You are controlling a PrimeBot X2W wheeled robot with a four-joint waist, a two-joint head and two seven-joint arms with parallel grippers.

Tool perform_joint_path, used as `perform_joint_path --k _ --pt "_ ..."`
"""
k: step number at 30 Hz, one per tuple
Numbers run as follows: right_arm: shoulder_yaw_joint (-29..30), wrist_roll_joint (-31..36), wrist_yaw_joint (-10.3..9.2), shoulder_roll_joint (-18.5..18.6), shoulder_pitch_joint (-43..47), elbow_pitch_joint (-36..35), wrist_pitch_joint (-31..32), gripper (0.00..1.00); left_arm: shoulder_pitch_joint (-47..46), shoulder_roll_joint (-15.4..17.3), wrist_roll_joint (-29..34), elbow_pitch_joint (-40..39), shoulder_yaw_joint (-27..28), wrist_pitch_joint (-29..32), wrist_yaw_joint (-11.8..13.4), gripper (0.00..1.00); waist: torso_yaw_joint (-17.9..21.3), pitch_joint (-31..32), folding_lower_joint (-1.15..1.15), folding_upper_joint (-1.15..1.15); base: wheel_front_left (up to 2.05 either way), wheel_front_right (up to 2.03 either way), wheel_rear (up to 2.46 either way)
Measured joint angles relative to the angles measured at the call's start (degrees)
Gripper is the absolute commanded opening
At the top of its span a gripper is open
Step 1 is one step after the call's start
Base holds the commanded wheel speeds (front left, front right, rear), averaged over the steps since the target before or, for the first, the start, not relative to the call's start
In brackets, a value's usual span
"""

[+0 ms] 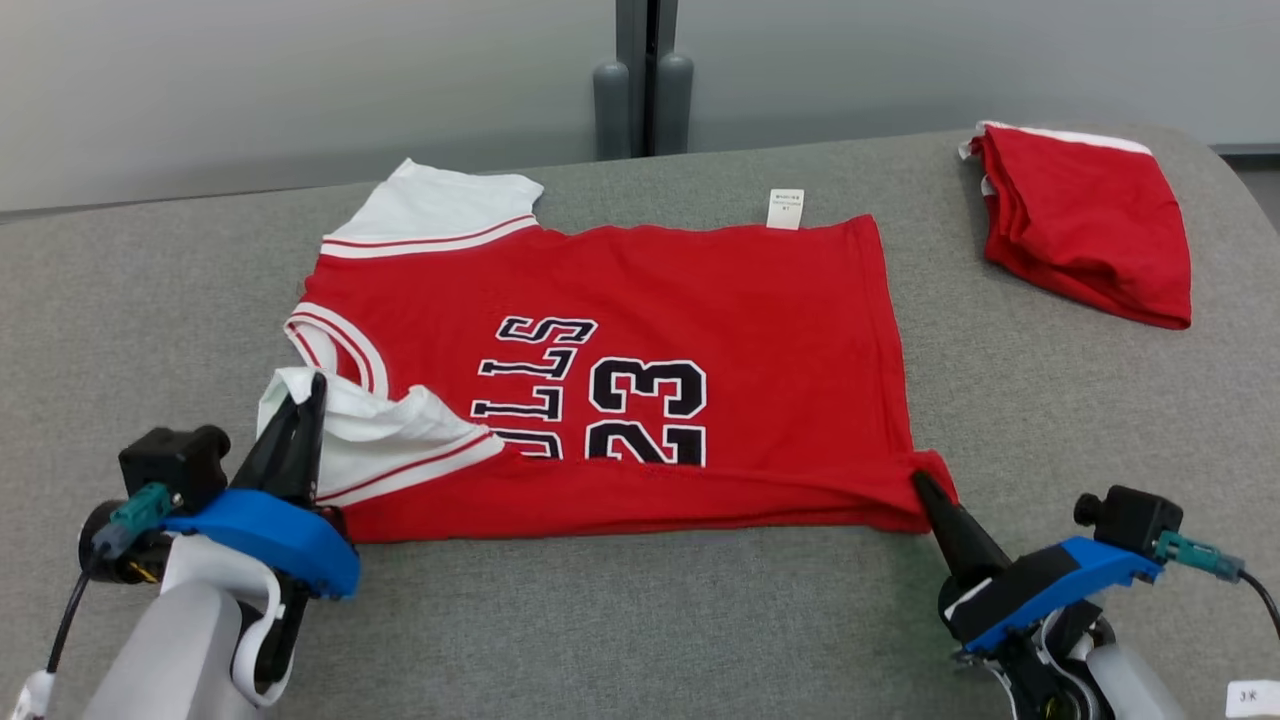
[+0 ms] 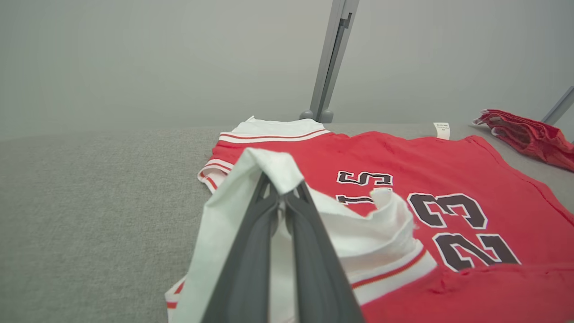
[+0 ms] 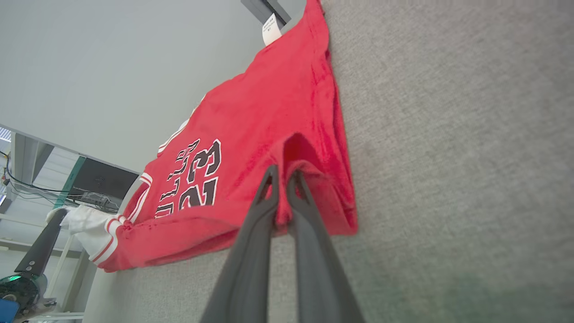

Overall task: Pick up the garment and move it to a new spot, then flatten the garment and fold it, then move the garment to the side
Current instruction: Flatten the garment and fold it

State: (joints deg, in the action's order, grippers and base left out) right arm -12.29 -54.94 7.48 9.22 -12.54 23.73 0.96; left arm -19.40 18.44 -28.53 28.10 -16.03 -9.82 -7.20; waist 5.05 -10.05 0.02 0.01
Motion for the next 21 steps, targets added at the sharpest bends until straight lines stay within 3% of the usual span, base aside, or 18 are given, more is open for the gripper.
perform_joint_path --k 6,7,9,10,11,21 --pt "-0.6 2.3 0.00 -1.2 -5.2 3.1 -0.9 0.00 -6.3 1.1 -0.9 7.4 -3.1 -1.0 -0.2 0.00 1.5 -2.4 0.00 0.00 0.00 0.00 0.00" --pt "-0.8 2.8 0.00 -1.3 -5.9 3.5 -1.4 0.04 -7.1 1.1 -1.3 8.3 -3.4 -1.3 -0.2 0.00 1.6 -2.6 0.00 0.00 0.00 0.00 0.00" --pt "-1.1 3.3 0.00 -1.3 -6.9 4.4 -2.7 0.70 -8.5 1.1 -1.9 10.3 -4.2 -2.0 -0.2 0.00 1.7 -2.9 0.00 0.00 0.00 0.00 0.00" --pt "-1.3 3.4 0.00 -1.3 -7.2 4.8 -3.3 1.00 -9.1 1.1 -2.2 11.3 -4.6 -2.5 -0.2 0.64 1.7 -3.0 -0.01 0.00 0.00 0.00 0.00" --pt "-1.7 3.9 0.00 -1.3 -7.3 5.0 -4.0 1.00 -9.6 1.1 -2.3 12.2 -5.0 -2.9 -0.2 1.00 1.6 -3.0 -0.01 0.00 0.00 0.00 0.00" --pt "-3.7 6.9 0.00 2.4 -4.8 6.6 -10.2 1.00 -8.1 0.9 -3.8 15.3 -5.9 -5.0 -0.2 1.00 0.5 -1.2 -0.02 -0.01 0.00 0.00 0.00"
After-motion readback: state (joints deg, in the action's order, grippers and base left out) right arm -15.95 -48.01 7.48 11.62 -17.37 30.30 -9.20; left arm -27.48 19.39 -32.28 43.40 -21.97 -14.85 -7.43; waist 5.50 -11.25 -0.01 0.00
